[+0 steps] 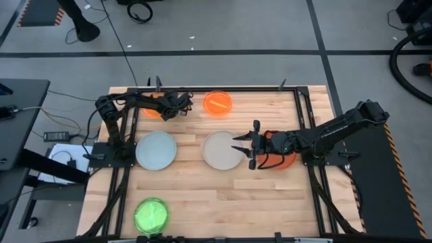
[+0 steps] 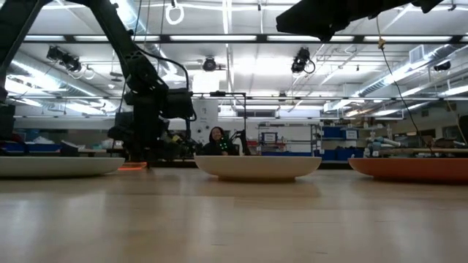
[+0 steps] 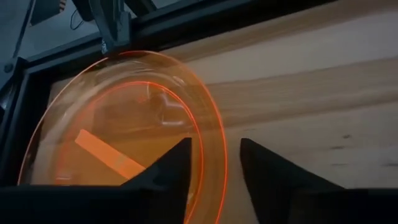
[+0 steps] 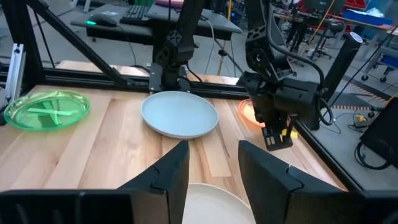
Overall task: Stack plastic plates
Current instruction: Stack the left light orange plate on top of the right light orange plate
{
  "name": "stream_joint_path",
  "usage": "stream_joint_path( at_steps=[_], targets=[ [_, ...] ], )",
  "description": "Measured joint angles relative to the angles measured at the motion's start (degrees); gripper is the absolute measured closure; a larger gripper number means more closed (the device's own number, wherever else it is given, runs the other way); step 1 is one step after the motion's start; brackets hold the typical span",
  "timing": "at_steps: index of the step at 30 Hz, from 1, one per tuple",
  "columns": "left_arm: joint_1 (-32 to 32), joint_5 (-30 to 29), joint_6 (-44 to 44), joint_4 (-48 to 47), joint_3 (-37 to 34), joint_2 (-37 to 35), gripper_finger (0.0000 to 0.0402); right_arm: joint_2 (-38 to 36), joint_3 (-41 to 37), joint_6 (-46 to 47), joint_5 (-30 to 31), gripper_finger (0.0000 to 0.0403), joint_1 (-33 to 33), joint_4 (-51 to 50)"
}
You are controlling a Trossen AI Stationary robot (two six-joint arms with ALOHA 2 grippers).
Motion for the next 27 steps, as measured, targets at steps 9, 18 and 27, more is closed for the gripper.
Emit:
stream_joint_path(
  at_steps=[9,18,27],
  targets=[
    [-0.22,-0.80,-1.14,0.90,-0.05,0.05,0.0388,-0.02,0.00,0.00,0.03,0.0254,0.04,0.00],
    [-3.74,-1.98,-5.85,-0.63,-0.04,-0.13,0.0395,-0.02,0.00,-0.53,-0.01,0.0254,0.03,0.00],
    [-9.55,-6.13,-7.31,-0.66,0.00,-0.19,0.0397,-0.04,0.00,-1.07,-0.03,0.0254,0.02,-0.07]
  ],
)
